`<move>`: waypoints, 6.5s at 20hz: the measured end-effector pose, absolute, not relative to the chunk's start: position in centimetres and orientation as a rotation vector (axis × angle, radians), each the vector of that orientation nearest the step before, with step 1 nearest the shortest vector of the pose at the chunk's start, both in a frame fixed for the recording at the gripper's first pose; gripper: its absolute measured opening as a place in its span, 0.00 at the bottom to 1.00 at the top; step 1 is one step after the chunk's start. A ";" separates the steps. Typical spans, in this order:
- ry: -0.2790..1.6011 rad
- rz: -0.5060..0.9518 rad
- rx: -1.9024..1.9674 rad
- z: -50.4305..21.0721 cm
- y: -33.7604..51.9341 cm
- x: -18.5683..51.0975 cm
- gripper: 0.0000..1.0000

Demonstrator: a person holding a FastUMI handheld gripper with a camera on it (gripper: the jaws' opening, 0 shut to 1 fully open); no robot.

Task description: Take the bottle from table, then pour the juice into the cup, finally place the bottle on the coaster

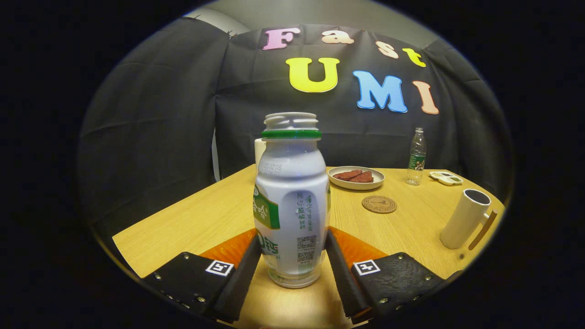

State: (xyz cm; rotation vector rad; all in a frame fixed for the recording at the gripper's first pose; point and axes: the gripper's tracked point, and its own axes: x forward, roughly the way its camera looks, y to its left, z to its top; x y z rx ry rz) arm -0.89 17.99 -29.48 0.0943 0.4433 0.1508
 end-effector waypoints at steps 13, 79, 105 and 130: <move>0.441 0.186 0.046 -26.2 18.6 0.8 0.72; 0.534 -0.422 1.400 -27.2 1.8 1.2 0.69; 0.579 -0.460 1.772 -25.1 2.8 2.8 0.69; 0.601 -0.491 1.960 -22.9 2.4 3.2 0.69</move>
